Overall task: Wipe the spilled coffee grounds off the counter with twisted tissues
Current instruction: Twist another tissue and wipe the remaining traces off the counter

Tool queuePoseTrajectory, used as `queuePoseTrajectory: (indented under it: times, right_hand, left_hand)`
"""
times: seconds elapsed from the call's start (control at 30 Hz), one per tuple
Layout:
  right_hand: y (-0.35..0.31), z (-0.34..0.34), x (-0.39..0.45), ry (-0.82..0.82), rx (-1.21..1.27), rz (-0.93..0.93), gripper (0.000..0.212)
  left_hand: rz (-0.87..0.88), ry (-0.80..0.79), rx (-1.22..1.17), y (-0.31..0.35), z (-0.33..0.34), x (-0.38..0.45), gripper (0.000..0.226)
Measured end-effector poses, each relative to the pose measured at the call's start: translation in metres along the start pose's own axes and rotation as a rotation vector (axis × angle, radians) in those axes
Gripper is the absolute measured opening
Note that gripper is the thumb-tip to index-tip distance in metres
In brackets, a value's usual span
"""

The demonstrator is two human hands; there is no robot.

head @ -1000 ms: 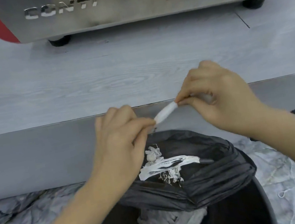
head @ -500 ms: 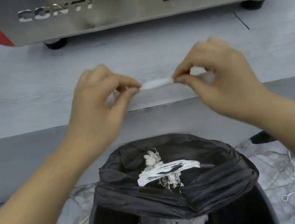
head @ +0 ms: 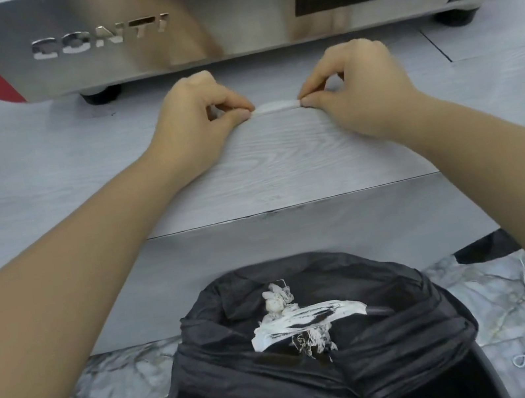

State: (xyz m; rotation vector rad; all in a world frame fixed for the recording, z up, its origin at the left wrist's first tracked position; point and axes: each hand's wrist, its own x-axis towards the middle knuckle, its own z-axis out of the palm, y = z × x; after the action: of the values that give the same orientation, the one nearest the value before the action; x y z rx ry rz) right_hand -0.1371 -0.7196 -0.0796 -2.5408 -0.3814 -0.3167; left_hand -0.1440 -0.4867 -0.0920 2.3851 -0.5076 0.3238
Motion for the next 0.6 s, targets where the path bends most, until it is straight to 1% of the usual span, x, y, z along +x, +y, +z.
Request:
queuePoseTrajectory:
  times: [0.13,0.33,0.43,0.53,0.6]
  right_hand:
    - [-0.010,-0.004,-0.030,0.000,0.055,-0.024,0.002]
    - [-0.037,-0.007,-0.079,-0.055,0.012,-0.102,0.006]
    - [-0.053,-0.011,-0.110,-0.056,0.018,-0.130,0.008]
    - [-0.067,0.007,-0.154,-0.108,-0.056,-0.157,0.012]
    - [-0.073,0.021,-0.182,-0.137,-0.014,-0.119,0.013]
  left_hand:
    - [-0.008,-0.043,-0.053,0.006,-0.010,-0.020,0.010]
    - [-0.025,-0.088,-0.143,0.023,-0.024,-0.070,0.009]
    - [0.012,-0.077,-0.120,0.029,-0.030,-0.101,0.008]
    - [0.106,-0.065,0.008,0.031,-0.027,-0.140,0.010]
    - [0.090,-0.061,0.021,0.032,-0.020,-0.168,0.015]
